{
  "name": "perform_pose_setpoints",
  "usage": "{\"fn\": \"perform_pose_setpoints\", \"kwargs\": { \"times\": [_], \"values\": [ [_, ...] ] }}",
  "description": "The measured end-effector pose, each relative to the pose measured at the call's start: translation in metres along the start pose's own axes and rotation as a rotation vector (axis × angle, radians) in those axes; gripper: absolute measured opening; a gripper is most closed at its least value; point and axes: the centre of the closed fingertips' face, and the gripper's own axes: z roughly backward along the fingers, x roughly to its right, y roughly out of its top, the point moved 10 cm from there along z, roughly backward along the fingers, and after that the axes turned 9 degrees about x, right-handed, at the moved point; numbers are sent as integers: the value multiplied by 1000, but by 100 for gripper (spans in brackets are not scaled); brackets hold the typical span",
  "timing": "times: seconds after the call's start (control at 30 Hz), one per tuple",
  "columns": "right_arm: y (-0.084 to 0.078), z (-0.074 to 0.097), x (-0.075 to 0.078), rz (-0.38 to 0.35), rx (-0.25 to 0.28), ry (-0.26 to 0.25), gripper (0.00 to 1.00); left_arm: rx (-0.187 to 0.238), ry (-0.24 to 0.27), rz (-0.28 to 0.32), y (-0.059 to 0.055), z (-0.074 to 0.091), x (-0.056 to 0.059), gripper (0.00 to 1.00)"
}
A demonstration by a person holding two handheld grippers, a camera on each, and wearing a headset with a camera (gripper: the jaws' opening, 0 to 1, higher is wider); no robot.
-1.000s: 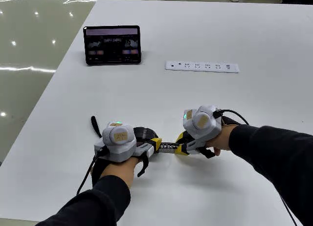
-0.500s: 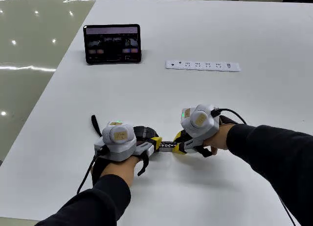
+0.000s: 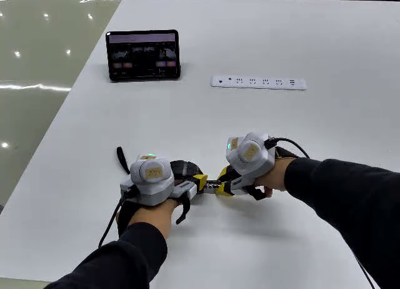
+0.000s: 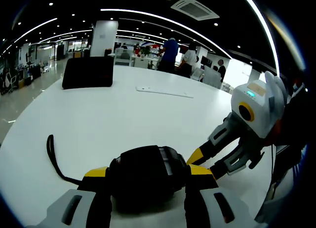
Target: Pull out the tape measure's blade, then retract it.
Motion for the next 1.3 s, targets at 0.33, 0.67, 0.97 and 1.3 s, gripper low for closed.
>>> {"fn": "perform_pose_setpoints", "kwargs": {
  "times": [0.33,0.67,0.97,1.3],
  "values": [
    [3,-4,-1,-7,16,0,11,0,-1,1,0,0,-1,55],
    [6,-7,-3,-2,23,-1,12,-1,0,4,0,0,-1,55],
    [9,-10,-4,-2,29,3,12,-1,0,7,0,0,-1,55],
    [11,-13,-4,2,29,7,12,-1,-1,8,0,0,-2,55]
  ]
}}
